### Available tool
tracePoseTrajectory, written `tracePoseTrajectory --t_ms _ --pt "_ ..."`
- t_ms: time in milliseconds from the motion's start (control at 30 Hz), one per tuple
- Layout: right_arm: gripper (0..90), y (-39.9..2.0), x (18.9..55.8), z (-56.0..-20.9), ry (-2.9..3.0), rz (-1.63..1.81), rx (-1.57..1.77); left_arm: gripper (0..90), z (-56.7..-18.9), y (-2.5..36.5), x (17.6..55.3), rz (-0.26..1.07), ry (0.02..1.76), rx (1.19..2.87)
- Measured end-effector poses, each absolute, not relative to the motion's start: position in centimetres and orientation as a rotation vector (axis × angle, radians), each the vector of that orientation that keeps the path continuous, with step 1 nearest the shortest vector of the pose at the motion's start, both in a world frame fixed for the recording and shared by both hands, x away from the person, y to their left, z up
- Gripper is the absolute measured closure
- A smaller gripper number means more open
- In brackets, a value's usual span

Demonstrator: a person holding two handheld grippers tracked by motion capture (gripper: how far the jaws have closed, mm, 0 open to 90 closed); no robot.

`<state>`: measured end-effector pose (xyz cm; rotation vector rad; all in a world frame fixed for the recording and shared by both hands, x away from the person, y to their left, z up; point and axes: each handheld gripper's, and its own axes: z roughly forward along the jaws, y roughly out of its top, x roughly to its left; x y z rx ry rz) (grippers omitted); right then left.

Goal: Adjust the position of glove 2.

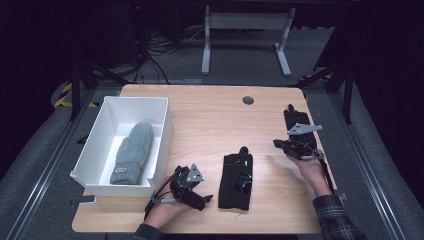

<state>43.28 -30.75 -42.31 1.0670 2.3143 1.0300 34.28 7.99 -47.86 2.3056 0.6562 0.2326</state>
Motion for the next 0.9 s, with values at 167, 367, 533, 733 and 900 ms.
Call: tracePoseTrajectory --t_ms 167,367,533,733,900 --pt "90.0 -33.7 43.8 -42.4 2.246 1.008 1.165 0.2 -47.9 8.0 34.3 0.232 0.657 2.305" --pt "90.0 -36.4 44.2 -42.6 2.182 0.988 1.246 0.2 -47.9 8.0 34.3 0.235 0.659 2.305" --pt "90.0 -37.5 44.4 -43.0 2.168 0.968 1.292 0.1 -47.9 8.0 34.2 0.238 0.663 2.305" --pt "90.0 -37.9 45.0 -44.1 2.188 0.885 1.324 0.1 -47.8 8.0 34.1 0.243 0.675 2.304" --pt "90.0 -37.9 45.2 -44.9 2.217 0.847 1.332 0.2 -47.8 8.0 34.1 0.244 0.680 2.305"
